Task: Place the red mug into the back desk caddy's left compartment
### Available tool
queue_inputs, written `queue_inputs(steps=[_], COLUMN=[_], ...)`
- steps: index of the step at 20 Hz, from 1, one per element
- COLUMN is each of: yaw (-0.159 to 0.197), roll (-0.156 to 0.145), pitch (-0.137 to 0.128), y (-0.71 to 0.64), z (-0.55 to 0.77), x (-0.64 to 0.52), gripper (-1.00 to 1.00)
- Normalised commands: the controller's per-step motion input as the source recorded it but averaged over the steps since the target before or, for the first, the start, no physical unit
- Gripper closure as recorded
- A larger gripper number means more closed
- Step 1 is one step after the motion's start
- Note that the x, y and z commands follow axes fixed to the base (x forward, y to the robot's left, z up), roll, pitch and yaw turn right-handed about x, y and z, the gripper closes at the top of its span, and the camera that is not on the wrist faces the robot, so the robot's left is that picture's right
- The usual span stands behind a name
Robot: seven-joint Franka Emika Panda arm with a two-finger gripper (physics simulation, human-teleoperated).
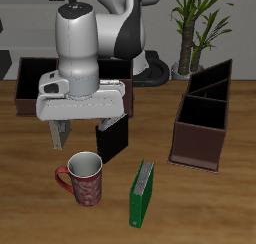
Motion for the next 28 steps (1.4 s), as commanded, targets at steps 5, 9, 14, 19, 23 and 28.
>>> queue_inputs(steps=[5, 9, 14, 19, 23, 28], yaw=[-0.004, -0.003, -0.006, 0.012, -0.022, -0.040], roll=[-0.009, -0.012, 0.008, 0.005, -0.008, -0.006], pitch=[0.011, 0.009, 0.023, 0.023, 0.038, 0.047], y=[0.25, 0.19, 0.20, 0.11, 0.04, -0.03], z=[-0.23, -0.17, -0.22, -0.24, -0.31, -0.35], x=[0.07, 0.05, 0.05, 0.04, 0.07, 0.07], gripper=[-1.00, -1.00, -1.00, -1.00, -1.00, -1.00])
